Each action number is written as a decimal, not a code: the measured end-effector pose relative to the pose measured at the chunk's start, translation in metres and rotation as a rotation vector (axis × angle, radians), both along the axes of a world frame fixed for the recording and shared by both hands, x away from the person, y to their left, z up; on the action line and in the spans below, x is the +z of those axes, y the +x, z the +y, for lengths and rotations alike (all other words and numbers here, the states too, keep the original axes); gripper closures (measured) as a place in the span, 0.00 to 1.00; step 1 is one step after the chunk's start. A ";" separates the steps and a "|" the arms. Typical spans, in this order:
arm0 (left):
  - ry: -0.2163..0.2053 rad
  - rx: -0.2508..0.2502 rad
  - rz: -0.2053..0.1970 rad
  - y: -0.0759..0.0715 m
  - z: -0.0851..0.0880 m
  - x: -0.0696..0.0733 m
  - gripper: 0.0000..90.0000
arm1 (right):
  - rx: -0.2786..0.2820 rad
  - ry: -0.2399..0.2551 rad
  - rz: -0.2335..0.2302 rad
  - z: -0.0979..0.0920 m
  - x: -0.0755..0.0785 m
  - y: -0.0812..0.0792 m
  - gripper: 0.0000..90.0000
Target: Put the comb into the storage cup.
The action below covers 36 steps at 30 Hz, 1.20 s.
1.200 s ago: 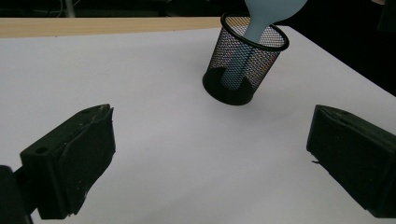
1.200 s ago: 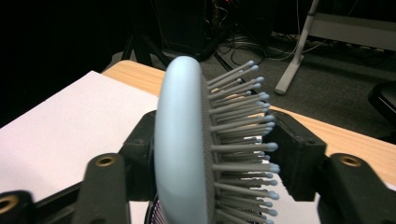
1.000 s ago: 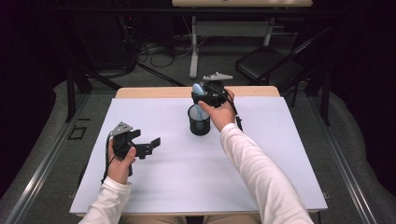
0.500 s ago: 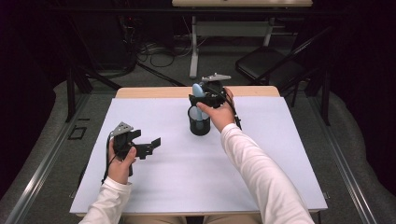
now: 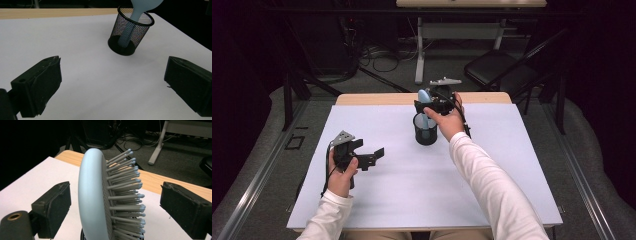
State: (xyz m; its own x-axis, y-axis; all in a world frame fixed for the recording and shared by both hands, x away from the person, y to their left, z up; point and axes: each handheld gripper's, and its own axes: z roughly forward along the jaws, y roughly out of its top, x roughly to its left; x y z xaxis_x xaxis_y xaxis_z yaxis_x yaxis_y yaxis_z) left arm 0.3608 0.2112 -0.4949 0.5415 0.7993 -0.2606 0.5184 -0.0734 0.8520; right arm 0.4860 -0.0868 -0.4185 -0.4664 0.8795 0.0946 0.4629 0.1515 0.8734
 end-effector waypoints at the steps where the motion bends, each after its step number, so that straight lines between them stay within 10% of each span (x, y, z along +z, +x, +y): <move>1: -0.002 -0.002 0.000 0.000 0.000 0.000 0.01 | 0.001 0.001 0.001 0.000 0.000 0.000 0.11; 36: -0.005 -0.005 -0.001 -0.001 -0.001 0.001 0.01 | 0.039 -0.017 -0.024 -0.002 0.019 -0.003 0.00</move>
